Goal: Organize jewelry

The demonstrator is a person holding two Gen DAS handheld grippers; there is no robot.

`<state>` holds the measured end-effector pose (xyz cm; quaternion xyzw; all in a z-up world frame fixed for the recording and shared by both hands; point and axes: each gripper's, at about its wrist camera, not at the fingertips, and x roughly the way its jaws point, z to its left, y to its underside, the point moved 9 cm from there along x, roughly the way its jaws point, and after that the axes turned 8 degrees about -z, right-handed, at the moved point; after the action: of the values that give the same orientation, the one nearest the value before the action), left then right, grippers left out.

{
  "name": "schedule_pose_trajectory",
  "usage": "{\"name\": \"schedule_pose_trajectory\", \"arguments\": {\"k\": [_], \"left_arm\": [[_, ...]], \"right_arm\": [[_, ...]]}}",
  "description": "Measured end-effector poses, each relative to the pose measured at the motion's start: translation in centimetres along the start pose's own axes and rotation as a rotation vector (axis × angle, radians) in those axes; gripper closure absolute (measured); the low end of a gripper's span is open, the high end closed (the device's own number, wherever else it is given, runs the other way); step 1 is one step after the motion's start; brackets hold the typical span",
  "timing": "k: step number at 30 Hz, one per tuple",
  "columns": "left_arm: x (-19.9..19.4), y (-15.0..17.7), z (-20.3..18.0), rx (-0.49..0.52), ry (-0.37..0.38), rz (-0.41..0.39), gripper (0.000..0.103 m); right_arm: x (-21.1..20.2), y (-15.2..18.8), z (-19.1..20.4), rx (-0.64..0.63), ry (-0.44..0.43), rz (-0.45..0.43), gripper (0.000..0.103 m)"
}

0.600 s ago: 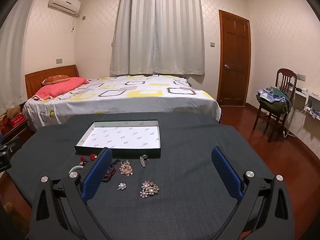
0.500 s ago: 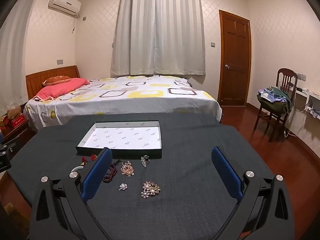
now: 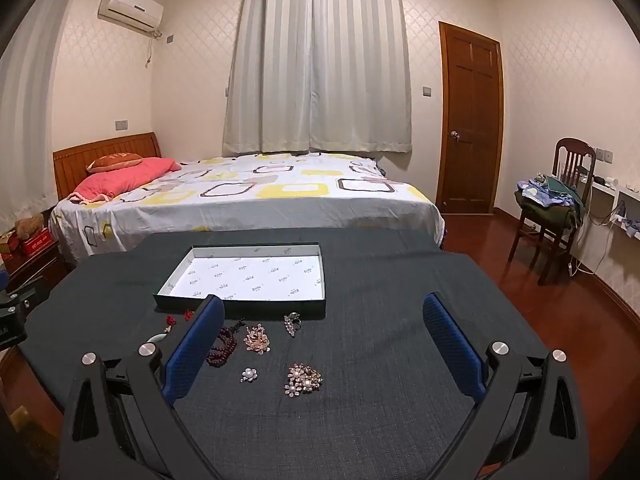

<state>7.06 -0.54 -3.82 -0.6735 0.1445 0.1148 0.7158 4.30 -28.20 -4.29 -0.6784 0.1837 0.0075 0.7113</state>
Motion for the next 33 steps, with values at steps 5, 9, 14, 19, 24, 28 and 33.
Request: {"name": "schedule_pose_trajectory", "arguments": {"k": [5,9,14,19,24,28,33], "left_arm": [[0.01,-0.02,0.05,-0.002,0.001,0.002,0.003],[-0.02,0.04,-0.03,0.001,0.0,0.004,0.003],[-0.13,0.15,-0.08,0.002,0.005,0.004,0.003],[-0.24,0.17,-0.24,0.003,0.007,0.003,0.003],[-0.2,0.15,-0.32,0.005,0.007,0.003,0.003],[-0.15,0.16,-0.36,0.004,0.005,0.004,0.003],[-0.43,0.22,-0.45,0.002,0.005,0.008,0.003]], "right_arm": [[-0.59,-0.34,-0.37,0.002,-0.001,-0.005,0.006],[-0.6,-0.62,-0.47,0.001,0.003,-0.011,0.006],[-0.66,-0.86,-0.57,0.005,0.004,-0.017,0.006],[-0.71,-0.78,-0.56,0.004,0.004,-0.018,0.006],[-0.66,-0.75,-0.56,0.004,0.004,-0.016,0.006],[-0.7,-0.69,-0.59,0.005,0.005,-0.019,0.006],[-0.72,-0.61,-0.53,0.007,0.003,-0.017,0.006]]}}
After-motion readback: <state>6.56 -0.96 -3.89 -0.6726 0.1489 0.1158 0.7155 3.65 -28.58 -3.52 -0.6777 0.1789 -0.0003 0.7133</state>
